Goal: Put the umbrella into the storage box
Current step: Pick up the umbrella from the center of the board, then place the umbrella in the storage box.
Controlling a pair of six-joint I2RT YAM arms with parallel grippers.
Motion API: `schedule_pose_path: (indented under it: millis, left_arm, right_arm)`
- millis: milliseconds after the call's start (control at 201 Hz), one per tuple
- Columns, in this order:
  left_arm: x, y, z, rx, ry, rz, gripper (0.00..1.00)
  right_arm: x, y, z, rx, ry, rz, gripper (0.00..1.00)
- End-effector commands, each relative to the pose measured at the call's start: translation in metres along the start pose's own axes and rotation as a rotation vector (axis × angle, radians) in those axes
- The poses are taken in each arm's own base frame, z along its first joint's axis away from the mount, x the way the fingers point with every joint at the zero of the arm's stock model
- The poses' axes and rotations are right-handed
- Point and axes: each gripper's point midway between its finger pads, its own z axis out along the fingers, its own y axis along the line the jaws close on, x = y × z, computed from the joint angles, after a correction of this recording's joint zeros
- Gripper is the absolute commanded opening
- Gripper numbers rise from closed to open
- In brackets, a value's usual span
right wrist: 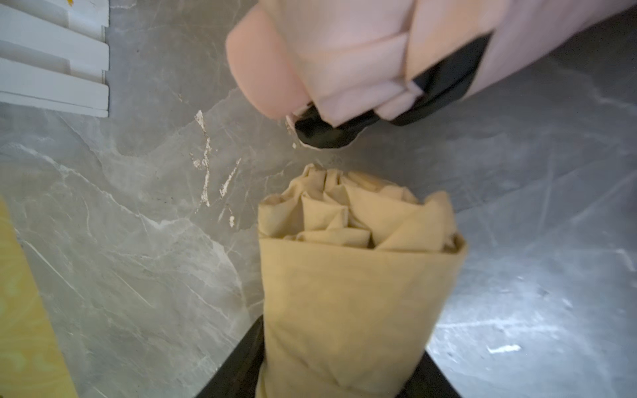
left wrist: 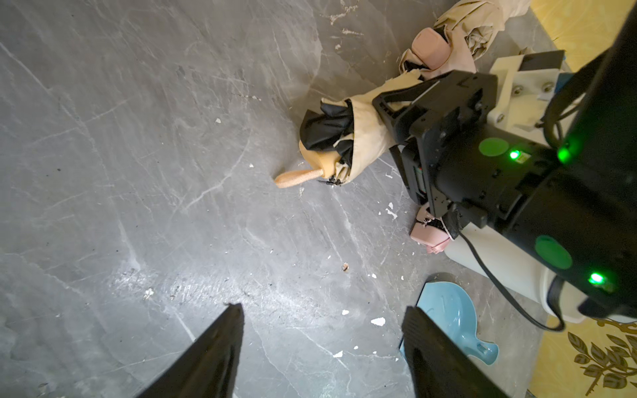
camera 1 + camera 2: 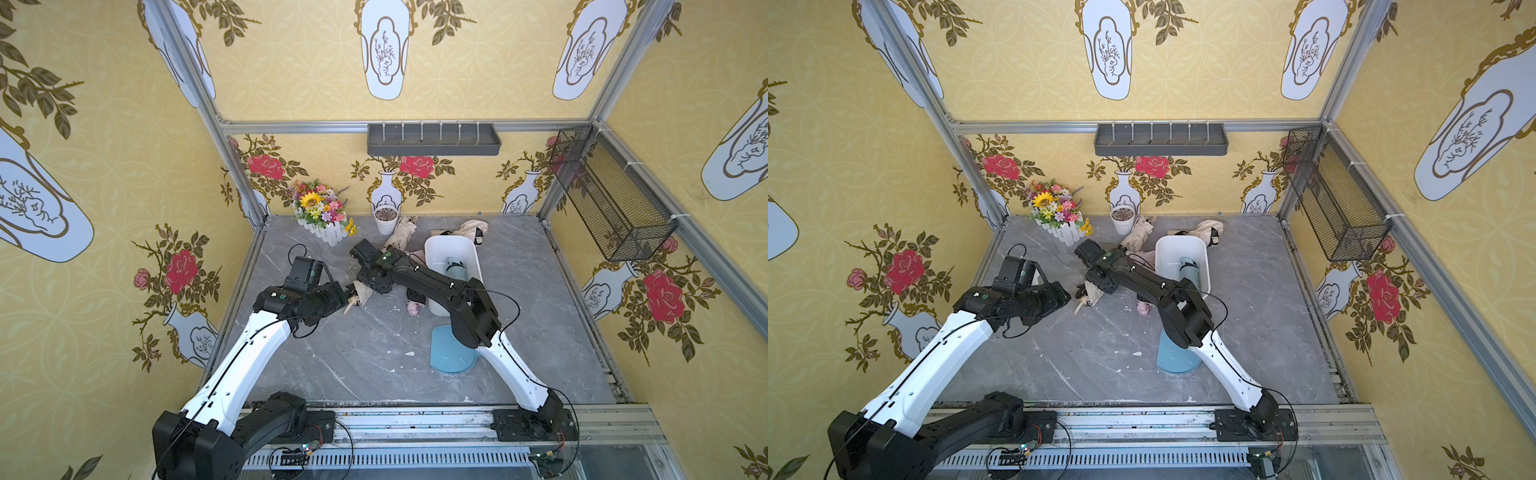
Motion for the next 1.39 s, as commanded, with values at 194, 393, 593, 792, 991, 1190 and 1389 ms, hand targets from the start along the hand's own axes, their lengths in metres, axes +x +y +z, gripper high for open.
schedule_pose_path:
  millis: [194, 393, 593, 792, 991, 1190, 1389]
  left_arm:
    - [0.006, 0.005, 0.006, -0.006, 0.016, 0.002, 0.78]
    - [0.009, 0.007, 0.009, -0.006, 0.027, 0.001, 0.78]
    - [0.01, 0.008, 0.01, -0.008, 0.028, 0.006, 0.78]
    - [0.013, 0.002, 0.012, 0.026, 0.048, 0.023, 0.76]
    - [0.017, -0.003, 0.018, 0.061, 0.071, 0.034, 0.75]
    - [0.019, -0.007, 0.024, 0.08, 0.094, 0.041, 0.73]
    - [0.017, -0.014, 0.027, 0.105, 0.092, 0.044, 0.73]
  right_arm:
    - [-0.002, -0.012, -0.034, 0.032, 0.013, -0.273, 0.44]
    - [0.002, -0.008, -0.058, -0.007, 0.056, -0.413, 0.37]
    - [-0.004, 0.0, -0.099, -0.06, 0.06, -0.501, 0.36]
    - [-0.027, 0.01, -0.159, -0.137, 0.039, -0.553, 0.34]
    - [-0.068, -0.012, -0.21, -0.169, 0.013, -0.562, 0.33]
    - [-0.114, -0.058, -0.236, -0.16, -0.013, -0.522, 0.33]
    - [-0.142, -0.108, -0.232, -0.132, 0.012, -0.534, 0.34]
